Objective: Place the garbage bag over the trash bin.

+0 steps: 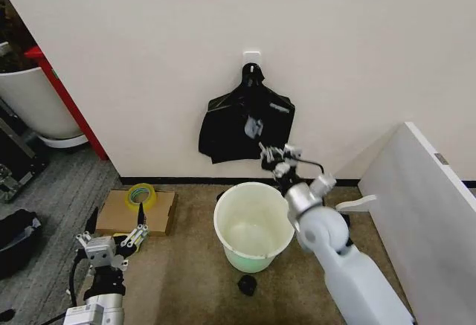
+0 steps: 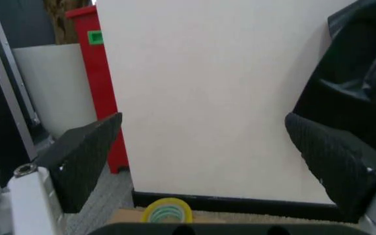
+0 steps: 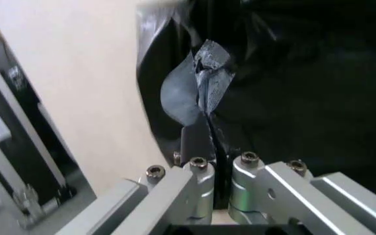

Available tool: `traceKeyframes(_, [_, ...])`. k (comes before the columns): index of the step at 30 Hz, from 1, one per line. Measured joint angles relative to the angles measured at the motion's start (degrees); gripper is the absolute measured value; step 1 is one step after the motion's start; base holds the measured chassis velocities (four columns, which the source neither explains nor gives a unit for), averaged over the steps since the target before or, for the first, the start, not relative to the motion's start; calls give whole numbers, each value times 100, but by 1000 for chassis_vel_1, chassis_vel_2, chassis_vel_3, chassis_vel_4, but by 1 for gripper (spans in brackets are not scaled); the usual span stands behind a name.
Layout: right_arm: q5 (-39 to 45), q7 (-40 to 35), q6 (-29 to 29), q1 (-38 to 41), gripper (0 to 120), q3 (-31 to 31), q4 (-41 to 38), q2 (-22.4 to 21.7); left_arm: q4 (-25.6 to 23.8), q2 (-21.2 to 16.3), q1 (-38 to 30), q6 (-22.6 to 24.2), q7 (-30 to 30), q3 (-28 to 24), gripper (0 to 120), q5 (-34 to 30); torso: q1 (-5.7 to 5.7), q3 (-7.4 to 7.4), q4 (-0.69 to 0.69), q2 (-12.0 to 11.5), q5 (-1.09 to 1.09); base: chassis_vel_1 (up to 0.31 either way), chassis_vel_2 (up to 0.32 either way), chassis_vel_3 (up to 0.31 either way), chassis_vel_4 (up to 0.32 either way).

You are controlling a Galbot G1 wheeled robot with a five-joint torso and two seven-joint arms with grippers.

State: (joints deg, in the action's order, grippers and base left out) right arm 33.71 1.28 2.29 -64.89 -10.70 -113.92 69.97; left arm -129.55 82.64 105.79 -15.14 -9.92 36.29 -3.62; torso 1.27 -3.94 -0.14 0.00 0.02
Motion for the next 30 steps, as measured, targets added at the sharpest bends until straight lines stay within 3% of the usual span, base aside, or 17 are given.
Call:
traceKeyframes(16, [-1505, 403, -880, -1892, 0, -74, -539, -232, 99, -23, -85, 5, -8, -85, 98, 21, 0, 0, 0, 1, -1, 0, 0, 0, 0])
traceKeyframes(30, [-2453, 628, -1685, -2743, 0, -89, -503, -359, 168, -47, -166, 29, -14, -136, 98, -1, 1, 0, 0, 1, -1, 0, 0, 0, 0])
